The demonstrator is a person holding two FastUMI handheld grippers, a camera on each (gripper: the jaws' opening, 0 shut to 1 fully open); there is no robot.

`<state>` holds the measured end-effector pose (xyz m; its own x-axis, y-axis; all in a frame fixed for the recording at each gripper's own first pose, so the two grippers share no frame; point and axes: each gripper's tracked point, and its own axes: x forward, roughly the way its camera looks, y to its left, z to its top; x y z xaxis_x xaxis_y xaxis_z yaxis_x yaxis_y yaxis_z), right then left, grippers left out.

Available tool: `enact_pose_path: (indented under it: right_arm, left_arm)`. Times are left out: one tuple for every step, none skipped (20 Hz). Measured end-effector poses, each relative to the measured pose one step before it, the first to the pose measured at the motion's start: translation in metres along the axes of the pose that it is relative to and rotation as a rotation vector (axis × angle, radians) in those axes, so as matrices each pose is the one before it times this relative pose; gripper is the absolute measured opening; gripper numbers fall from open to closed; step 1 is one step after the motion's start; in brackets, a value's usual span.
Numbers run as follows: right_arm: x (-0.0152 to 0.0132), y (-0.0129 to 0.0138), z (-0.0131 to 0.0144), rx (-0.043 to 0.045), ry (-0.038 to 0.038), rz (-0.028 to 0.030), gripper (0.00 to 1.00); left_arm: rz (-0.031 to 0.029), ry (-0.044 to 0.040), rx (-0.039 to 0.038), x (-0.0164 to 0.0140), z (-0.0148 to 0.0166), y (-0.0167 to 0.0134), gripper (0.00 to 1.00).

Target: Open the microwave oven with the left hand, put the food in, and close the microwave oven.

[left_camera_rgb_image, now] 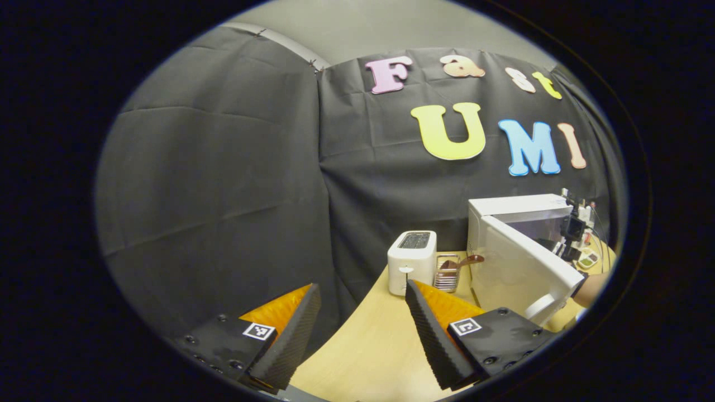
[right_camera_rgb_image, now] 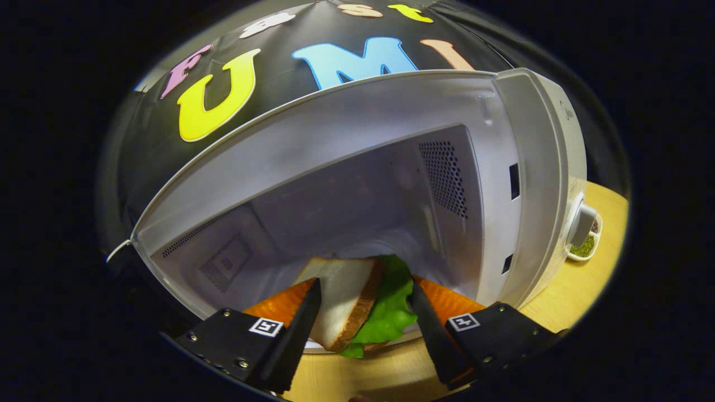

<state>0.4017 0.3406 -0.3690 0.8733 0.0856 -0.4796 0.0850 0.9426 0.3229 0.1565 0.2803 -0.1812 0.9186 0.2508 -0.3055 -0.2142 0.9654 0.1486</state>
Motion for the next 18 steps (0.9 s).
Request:
enact_pose_path:
  right_arm:
    - [-0.00466, -0.00216, 0.00621, -0.02226, -0.01353, 0.00254, 0.96]
    - [-0.00639, 0.00186, 0.00849, -0.02299, -0.01935, 0.01126, 0.97]
    - [-0.00764, 0.00153, 0.00952, -0.02689, -0.02049, 0.01387, 0.97]
    - [-0.00904, 0.00149, 0.01006, -0.02739, -0.02223, 0.01533, 0.97]
    - [-0.00889, 0.00119, 0.01068, -0.02577, -0.02277, 0.01442, 0.97]
    - [-0.0115, 0.00102, 0.01123, -0.02236, -0.02383, 0.01372, 0.97]
    - [-0.01143, 0.00012, 0.01193, -0.02089, -0.02254, 0.0119, 0.97]
    - [-0.01265, -0.00088, 0.01191, -0.02123, -0.02248, 0.0115, 0.97]
    - [-0.01244, -0.00191, 0.01195, -0.01755, -0.02052, 0.00769, 0.97]
    - [-0.01313, -0.00232, 0.01232, -0.01214, -0.02215, 0.01028, 0.97]
    - [-0.01293, -0.00269, 0.01397, -0.0104, -0.024, 0.01031, 0.97]
    - [-0.01296, -0.00366, 0.01224, -0.00643, -0.02164, 0.00734, 0.97]
    - [-0.01176, -0.00322, 0.01174, -0.00139, -0.019, 0.00947, 0.97]
    - [-0.0132, -0.00344, 0.01136, -0.00112, -0.01518, 0.00809, 0.97]
    - [-0.01348, -0.00593, 0.01085, -0.00227, -0.01478, -0.00058, 0.97]
    - [-0.01429, -0.00548, 0.01162, -0.00077, -0.01932, 0.00555, 0.97]
    - [-0.01419, -0.00471, 0.01013, -0.00141, -0.01156, 0.00795, 0.97]
    - [-0.01272, -0.00511, 0.00701, -0.00388, -0.00981, 0.00406, 0.97]
  left_arm:
    - [-0.00469, -0.00142, 0.00168, -0.00024, 0.00033, -0.00355, 1.0]
    - [-0.00648, -0.00336, -0.00295, 0.00098, 0.00138, -0.00435, 0.98]
    - [-0.00775, -0.00275, -0.00455, -0.00042, -0.00067, -0.00454, 0.98]
    - [-0.00912, -0.00208, -0.00385, 0.00051, 0.0003, -0.00583, 1.0]
    - [-0.00961, -0.00295, -0.00263, 0.00099, -0.00237, -0.0064, 0.98]
    - [-0.01208, -0.00138, -0.00349, 0.00255, -0.00173, -0.00706, 0.98]
    - [-0.01761, -0.0019, -0.00609, 0.00148, -0.00131, -0.00751, 0.98]
    - [-0.01777, -0.00039, -0.00712, 0.00303, -0.00293, -0.00808, 1.0]
    - [-0.01647, 0.00261, -0.00687, 0.00123, -0.00183, -0.00768, 0.98]
    - [-0.0149, -0.00004, -0.00374, 0.00051, -0.00093, -0.00831, 0.98]
    - [-0.01068, -0.00158, 0.00078, 0.00274, -0.0041, -0.00571, 1.0]
    - [-0.01029, 0.00012, 0.00586, 0.0, -0.00255, -0.00642, 0.98]
    - [-0.00794, -0.00071, 0.00804, 0.00026, -0.00219, -0.00695, 0.98]
    - [-0.01043, 0.00025, 0.00822, -0.00048, -0.00212, -0.00518, 1.0]
    - [-0.00295, 0.00231, 0.00776, -0.00022, -0.0034, -0.00521, 0.98]
    - [-0.00052, 0.00988, 0.0033, -0.00016, -0.0056, -0.00346, 1.0]
    - [0.00057, 0.01359, -0.00317, -0.00122, -0.00564, -0.00413, 1.0]
    - [-0.00086, 0.00607, -0.00816, -0.0013, -0.00525, -0.00412, 1.0]
